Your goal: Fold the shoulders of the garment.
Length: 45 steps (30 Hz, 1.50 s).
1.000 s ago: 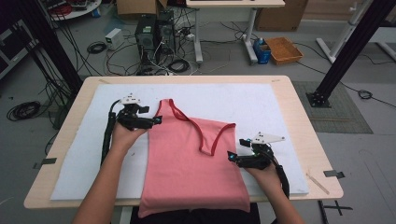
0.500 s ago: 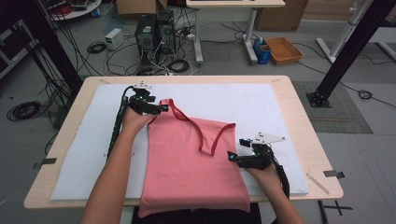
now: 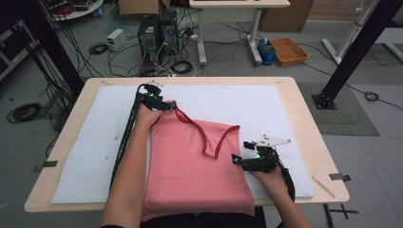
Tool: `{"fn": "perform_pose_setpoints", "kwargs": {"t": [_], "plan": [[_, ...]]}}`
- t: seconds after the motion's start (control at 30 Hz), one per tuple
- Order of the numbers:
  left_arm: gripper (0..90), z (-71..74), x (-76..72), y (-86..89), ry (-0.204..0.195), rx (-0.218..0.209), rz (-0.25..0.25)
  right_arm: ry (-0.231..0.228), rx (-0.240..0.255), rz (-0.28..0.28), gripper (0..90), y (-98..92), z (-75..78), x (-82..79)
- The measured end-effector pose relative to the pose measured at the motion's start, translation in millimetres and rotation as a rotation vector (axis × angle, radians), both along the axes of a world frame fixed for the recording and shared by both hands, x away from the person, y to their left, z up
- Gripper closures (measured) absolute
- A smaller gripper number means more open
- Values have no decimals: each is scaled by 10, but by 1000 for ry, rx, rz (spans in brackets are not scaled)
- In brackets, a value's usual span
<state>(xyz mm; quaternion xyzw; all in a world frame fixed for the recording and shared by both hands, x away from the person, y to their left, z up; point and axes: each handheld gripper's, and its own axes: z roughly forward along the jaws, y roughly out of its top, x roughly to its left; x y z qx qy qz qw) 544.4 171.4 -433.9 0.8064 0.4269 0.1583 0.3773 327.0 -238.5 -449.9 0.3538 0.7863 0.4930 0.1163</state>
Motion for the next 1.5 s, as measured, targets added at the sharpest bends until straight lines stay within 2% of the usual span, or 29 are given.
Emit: {"fn": "perform_pose_setpoints", "kwargs": {"t": [0.07, 0.13, 0.17, 0.2, 0.23, 0.27, 0.4, 0.5, 0.57, 0.8, 0.83, 0.87, 1.03, 1.07, 1.17, 1.27, 1.3, 1.37, 1.43, 1.5], "plan": [[263, -34, 8, -53, -10, 48, -9, 3, 1, 3, 218, 1, -1, 1], [327, -54, 10, -74, -12, 55, -15, 7, 2, 4, 218, 2, 0, 1], [379, -76, 10, -91, -11, 78, -18, 6, 2, 9, 218, 1, -2, 6], [403, -76, 10, -91, -11, 78, -18, 6, 2, 9, 218, 1, -2, 6], [444, -89, 13, -84, -1, 47, -18, 7, 2, 11, 218, 0, -1, 4], [491, -87, 11, -81, 1, 42, -24, 6, 2, 11, 219, 0, -1, 3], [729, -69, -24, -132, -23, 69, -63, -2, -4, 14, 219, 9, -2, 2], [825, -60, -50, -176, -42, 93, -77, 2, -7, 11, 219, 12, -1, -4], [832, -27, -70, -165, -42, 102, -76, 2, -8, 11, 218, 11, 0, -4], [835, 108, -162, -81, -74, 58, -76, -6, -13, 17, 219, 14, -1, -4], [834, 151, -234, -77, -90, 42, -75, -2, -10, 17, 219, 15, -1, -3], [834, 164, -266, -81, -86, 37, -82, -2, -11, 18, 219, 14, -2, 0], [834, 233, -460, -111, -126, 21, -114, 7, -12, 21, 219, 18, -3, 7], [834, 233, -460, -111, -126, 21, -114, 7, -12, 21, 219, 18, -3, 7], [834, 308, -666, -159, -183, 7, -140, 7, -10, 21, 219, 14, -3, 7], [834, 318, -700, -170, -192, 4, -151, 7, -10, 21, 220, 14, -3, 8], [834, 360, -855, -183, -219, -27, -185, 3, -12, 21, 220, 14, -3, 5], [834, 370, -902, -178, -229, -33, -187, 3, -12, 22, 221, 15, -3, 3], [834, 366, -1044, -124, -249, -72, -195, 4, -11, 20, 223, 20, -2, -2], [834, 329, -1138, -88, -252, -77, -207, 5, -13, 18, 224, 23, -2, -1]]}}
